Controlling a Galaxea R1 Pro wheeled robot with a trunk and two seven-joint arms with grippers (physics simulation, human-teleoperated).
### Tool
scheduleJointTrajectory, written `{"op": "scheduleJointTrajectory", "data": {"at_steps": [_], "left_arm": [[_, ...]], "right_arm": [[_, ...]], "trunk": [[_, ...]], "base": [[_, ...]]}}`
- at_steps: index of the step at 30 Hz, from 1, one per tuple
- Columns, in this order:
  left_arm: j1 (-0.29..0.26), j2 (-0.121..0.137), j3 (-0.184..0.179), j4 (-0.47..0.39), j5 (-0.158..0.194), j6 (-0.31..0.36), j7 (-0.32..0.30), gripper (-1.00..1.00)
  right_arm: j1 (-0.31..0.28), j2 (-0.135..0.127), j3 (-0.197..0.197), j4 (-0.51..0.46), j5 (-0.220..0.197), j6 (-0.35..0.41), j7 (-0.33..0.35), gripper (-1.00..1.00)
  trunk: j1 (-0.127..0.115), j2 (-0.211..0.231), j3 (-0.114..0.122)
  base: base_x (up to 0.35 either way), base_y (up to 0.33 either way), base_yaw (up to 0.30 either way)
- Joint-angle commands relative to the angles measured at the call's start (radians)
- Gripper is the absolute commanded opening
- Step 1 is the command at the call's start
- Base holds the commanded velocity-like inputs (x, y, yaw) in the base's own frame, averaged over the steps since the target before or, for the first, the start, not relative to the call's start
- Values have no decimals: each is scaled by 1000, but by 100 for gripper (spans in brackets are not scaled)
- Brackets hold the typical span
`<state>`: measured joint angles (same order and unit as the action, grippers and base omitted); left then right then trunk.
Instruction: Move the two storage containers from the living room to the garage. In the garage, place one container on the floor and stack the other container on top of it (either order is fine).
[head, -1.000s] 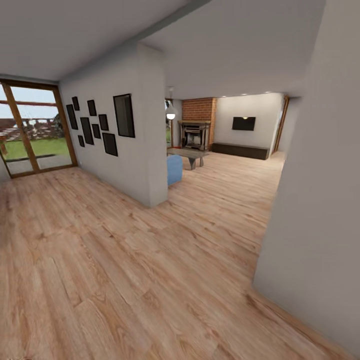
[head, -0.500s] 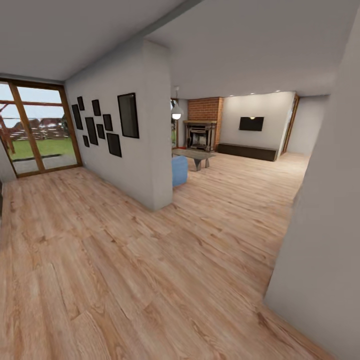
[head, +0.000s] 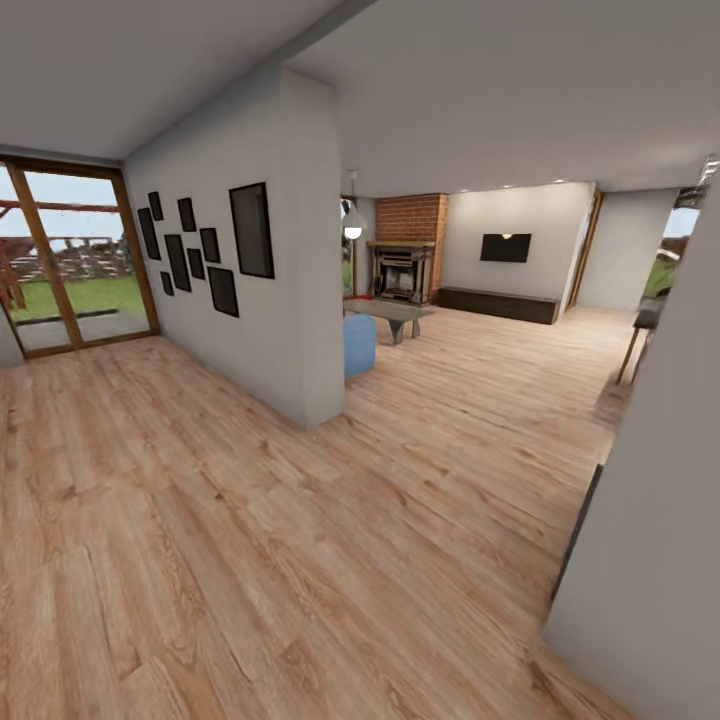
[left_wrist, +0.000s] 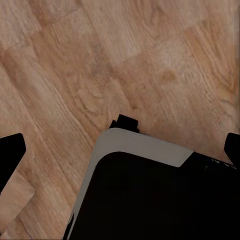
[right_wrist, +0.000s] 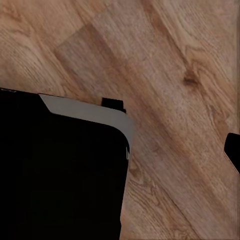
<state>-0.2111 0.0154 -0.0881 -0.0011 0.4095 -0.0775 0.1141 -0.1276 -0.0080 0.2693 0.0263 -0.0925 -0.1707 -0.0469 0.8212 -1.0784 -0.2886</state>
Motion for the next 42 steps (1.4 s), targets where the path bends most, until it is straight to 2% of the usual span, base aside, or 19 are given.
{"op": "scheduleJointTrajectory", "data": {"at_steps": [1,11,23,29,42], "left_arm": [[-1,0,-9,0,8,-2,2,100],[-1,0,-9,0,8,-2,2,100],[-1,0,-9,0,8,-2,2,100],[-1,0,-9,1,8,-2,2,100],[-1,0,-9,1,8,-1,2,100]], "right_arm": [[-1,0,7,3,-12,-6,-2,100],[-1,0,-2,3,-21,-6,-4,100],[-1,-10,9,3,-8,-9,1,100],[-1,-4,10,3,-6,-9,10,100],[-1,-1,11,3,-5,-9,13,100]], "trunk": [[1,-1,-1],[1,-1,-1],[1,-1,-1],[1,-1,-1],[1,-1,-1]], "base": [[321,0,0],[321,0,0],[321,0,0],[322,0,-11],[321,0,-218]]}}
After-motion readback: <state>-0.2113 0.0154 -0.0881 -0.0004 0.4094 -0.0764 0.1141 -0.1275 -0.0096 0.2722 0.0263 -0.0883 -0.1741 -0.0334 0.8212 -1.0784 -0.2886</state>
